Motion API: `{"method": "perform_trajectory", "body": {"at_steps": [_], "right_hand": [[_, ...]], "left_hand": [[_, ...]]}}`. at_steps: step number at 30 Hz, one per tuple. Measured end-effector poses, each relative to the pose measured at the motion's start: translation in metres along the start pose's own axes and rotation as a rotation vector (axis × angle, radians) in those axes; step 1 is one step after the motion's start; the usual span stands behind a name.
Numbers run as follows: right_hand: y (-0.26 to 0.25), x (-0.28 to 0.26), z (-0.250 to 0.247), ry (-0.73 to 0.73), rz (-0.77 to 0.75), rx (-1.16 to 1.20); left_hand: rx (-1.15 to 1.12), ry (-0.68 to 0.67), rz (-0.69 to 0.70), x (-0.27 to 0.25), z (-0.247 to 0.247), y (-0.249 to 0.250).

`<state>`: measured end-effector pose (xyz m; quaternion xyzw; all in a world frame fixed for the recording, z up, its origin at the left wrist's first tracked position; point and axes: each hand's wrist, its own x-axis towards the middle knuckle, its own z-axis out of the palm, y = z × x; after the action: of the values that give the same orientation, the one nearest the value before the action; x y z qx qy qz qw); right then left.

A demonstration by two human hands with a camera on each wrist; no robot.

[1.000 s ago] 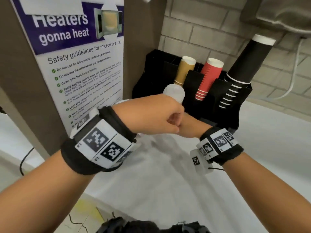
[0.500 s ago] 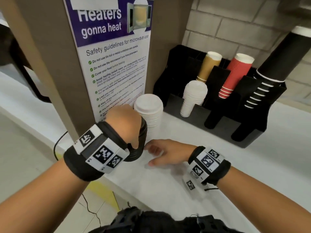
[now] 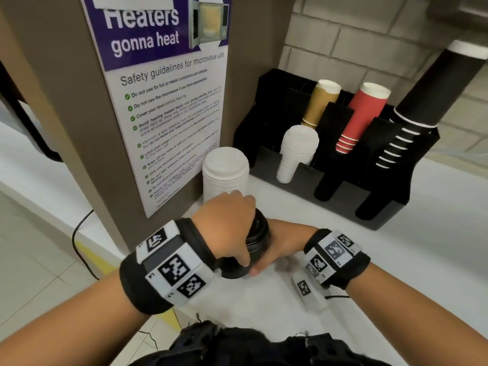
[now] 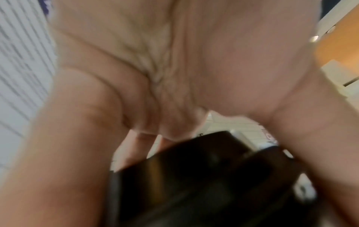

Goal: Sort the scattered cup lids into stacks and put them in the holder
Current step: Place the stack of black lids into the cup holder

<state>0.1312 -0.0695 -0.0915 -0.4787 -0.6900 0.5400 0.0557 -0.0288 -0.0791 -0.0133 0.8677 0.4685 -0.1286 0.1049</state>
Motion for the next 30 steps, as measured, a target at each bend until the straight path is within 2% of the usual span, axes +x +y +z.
{"method": "perform_trajectory", "body": {"at_steps": [4,8,11,14,19,22,25,27,30], "right_hand": [[0.017,-0.024,-0.021,0.063,0.098,-0.007],[0.038,-0.044,-0.040,0.297,0.135,0.035],[0.044,-0.047,-0.046,0.442,0.110,0.130],[0.042,-0.041,-0.047,0.534,0.148,0.217],[0.039,-0.027,-0.049,0.607,0.168,0.197],[0.037,-0.022,-0.051,0.618,0.183,0.163],[0.034,-0.028,-0.061,0.546,0.179,0.062],[0.029,-0.035,-0.075,0.467,0.159,-0.009],[0.011,-0.043,-0.096,0.467,0.129,-0.059]], "left_hand": [[0.010,0.032,0.136,0.027,-0.003,0.021],[0.007,0.034,0.234,0.057,-0.016,0.030],[0.021,0.006,0.251,0.076,-0.028,0.032],[0.072,-0.011,0.249,0.091,-0.039,0.032],[0.151,0.092,0.208,0.109,-0.043,0.031],[0.133,0.043,0.238,0.109,-0.050,0.024],[-0.155,0.106,0.318,0.097,-0.060,0.008],[-0.505,0.272,0.349,0.086,-0.062,-0.004],[-0.984,0.514,0.344,0.070,-0.055,-0.016]]}}
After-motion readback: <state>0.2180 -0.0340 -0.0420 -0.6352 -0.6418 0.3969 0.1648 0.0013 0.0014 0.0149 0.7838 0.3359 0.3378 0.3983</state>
